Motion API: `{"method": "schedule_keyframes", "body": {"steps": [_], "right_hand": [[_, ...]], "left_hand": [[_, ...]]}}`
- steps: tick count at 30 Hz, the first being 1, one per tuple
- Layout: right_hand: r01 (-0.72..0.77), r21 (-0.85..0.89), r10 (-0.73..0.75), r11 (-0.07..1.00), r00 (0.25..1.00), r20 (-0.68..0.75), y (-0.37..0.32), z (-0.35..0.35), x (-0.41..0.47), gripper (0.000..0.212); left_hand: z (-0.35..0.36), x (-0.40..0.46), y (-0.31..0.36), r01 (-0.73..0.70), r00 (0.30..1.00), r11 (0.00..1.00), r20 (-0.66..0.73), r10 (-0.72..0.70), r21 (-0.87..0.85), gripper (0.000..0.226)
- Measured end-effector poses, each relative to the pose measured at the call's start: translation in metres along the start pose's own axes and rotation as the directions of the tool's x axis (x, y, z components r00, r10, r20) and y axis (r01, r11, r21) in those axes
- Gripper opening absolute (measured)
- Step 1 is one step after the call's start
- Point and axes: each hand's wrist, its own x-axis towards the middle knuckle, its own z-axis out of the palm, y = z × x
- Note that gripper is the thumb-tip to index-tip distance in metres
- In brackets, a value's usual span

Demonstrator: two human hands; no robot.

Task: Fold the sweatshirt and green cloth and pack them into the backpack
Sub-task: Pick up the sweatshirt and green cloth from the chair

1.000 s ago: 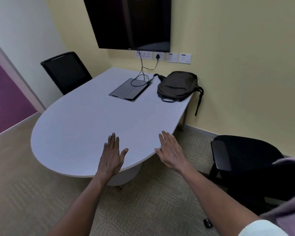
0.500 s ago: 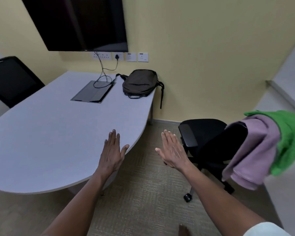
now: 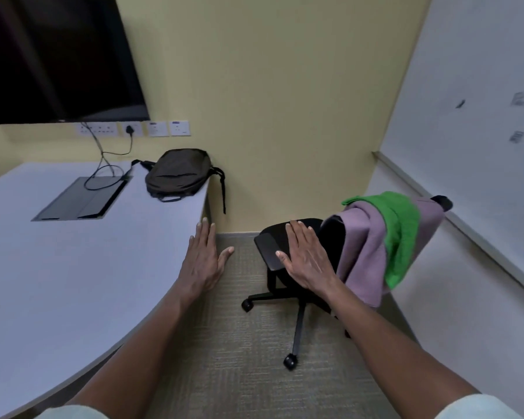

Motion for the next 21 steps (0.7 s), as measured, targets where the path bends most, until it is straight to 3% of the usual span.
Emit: {"method": "schedule_keyframes", "body": {"steps": [16, 21], "right_hand": [[-0.197, -0.018, 0.192, 0.980, 0.970, -0.151, 0.193, -0.045, -0.013, 0.072], [-0.268, 0.017, 0.266, 0.963, 0.948, -0.173, 0.252, -0.043, -0.020, 0.073]], "left_hand": [[0.048, 0.097, 0.205, -0.189, 0.982, 0.982, 0.004, 0.189, -0.001, 0.098], [0.070, 0.122, 0.262, -0.180, 0.980, 0.982, 0.081, 0.184, -0.056, 0.085]]}}
